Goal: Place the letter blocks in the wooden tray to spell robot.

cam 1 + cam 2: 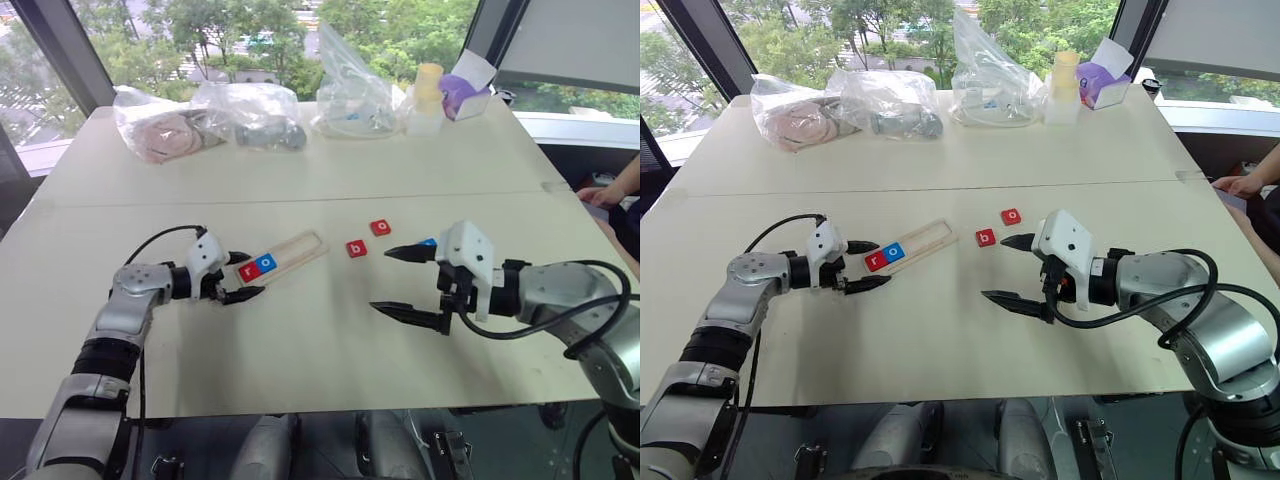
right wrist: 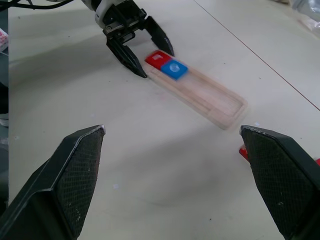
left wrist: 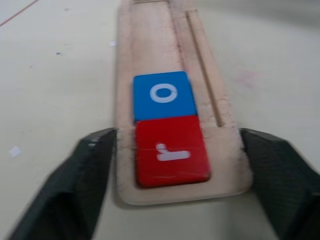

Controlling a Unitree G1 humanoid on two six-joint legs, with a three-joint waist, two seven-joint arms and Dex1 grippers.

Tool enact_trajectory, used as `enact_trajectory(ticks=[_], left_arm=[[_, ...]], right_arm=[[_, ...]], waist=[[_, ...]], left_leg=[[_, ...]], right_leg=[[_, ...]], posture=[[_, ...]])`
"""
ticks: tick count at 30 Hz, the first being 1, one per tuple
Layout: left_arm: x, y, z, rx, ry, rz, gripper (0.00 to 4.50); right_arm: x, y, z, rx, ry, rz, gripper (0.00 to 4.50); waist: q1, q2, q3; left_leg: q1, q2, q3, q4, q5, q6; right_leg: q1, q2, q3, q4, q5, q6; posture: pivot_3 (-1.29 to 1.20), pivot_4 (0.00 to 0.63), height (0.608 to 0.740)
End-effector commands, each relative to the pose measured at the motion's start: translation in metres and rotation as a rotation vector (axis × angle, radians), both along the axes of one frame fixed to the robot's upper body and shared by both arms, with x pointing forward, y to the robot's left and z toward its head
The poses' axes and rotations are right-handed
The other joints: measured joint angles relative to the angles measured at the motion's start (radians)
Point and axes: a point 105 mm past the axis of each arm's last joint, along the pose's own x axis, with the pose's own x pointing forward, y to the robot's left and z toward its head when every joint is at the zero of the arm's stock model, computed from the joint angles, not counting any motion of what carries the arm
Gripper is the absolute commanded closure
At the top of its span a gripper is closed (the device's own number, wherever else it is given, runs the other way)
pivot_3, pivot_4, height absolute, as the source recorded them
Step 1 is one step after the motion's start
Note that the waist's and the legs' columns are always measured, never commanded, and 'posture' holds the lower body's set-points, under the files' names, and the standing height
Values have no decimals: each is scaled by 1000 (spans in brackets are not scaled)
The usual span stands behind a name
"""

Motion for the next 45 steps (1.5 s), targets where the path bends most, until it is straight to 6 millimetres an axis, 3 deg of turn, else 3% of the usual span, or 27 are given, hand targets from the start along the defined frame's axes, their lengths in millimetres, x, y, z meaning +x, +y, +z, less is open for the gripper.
enact_trajectory(ticks=[1, 5, 9, 15, 29, 31, 32, 38, 42, 45], left_arm=[[-12, 0, -22, 48, 81, -20, 1374], [-22, -15, -16, 31, 67, -114, 1374], [-46, -37, -8, 6, 66, -283, 1374], [-72, -47, -15, 44, 89, -415, 1374], [-70, -44, -24, 81, 69, -353, 1374], [-69, -45, -24, 66, 76, -333, 303], [-68, -45, -23, 66, 76, -327, 20], [-66, -45, -11, 32, 27, -290, 20], [-67, -36, 9, 11, -3, -254, 20], [-79, -17, 26, 9, 17, -232, 20]], right_arm=[[-3, 1, 9, -7, -49, 8, 0], [0, 0, 10, -14, -55, 3, 0], [2, -2, 12, -20, -60, 1, 0], [1, -3, 11, -30, -61, 3, 0], [0, -2, 8, -35, -46, 2, 0], [0, -1, 7, -35, -45, 2, 0], [1, -1, 7, -32, -48, 1, 0], [35, 5, -5, -30, -84, -115, 0], [65, 17, -15, 5, -53, -239, 0], [74, 33, -24, -4, -53, -184, 0]], waist=[[0, 0, 0], [0, 0, -1], [1, 0, -1], [0, 0, -1], [1, 0, -1], [0, 0, -1], [1, 0, -1], [-2, 1, -1], [-10, -1, -1], [-18, -1, 0]], left_leg=[[0, 0, 0, 0, 0, 0], [0, 0, 0, 0, 0, 0], [-1, 0, 0, -1, 0, 0], [-1, 0, 0, -1, 0, 0], [-1, 0, 0, -1, 0, 0], [-1, 0, 0, -1, 0, 0], [-1, 0, 0, -1, 0, 0], [0, 0, 0, 0, 0, 0], [0, 1, 0, -1, 0, 0], [-1, 1, 0, -2, 0, -1]], right_leg=[[0, 0, 0, 0, 0, 0], [0, 0, 0, 0, 0, 0], [-1, -1, 1, -1, 0, 0], [-1, -2, 1, -1, 0, 0], [-1, -1, 1, -1, 0, 0], [-1, -1, 1, -1, 0, 0], [-1, -1, 1, -1, 0, 0], [0, -1, 1, 0, 0, -1], [-2, 0, 1, 0, 0, -1], [-4, 0, 1, 1, 1, -1]], posture=[[0, 150, 740], [0, 150, 740], [0, 150, 740], [0, 150, 740], [0, 150, 740], [0, 150, 740], [0, 150, 740], [0, 150, 740], [0, 150, 740], [0, 150, 740]])
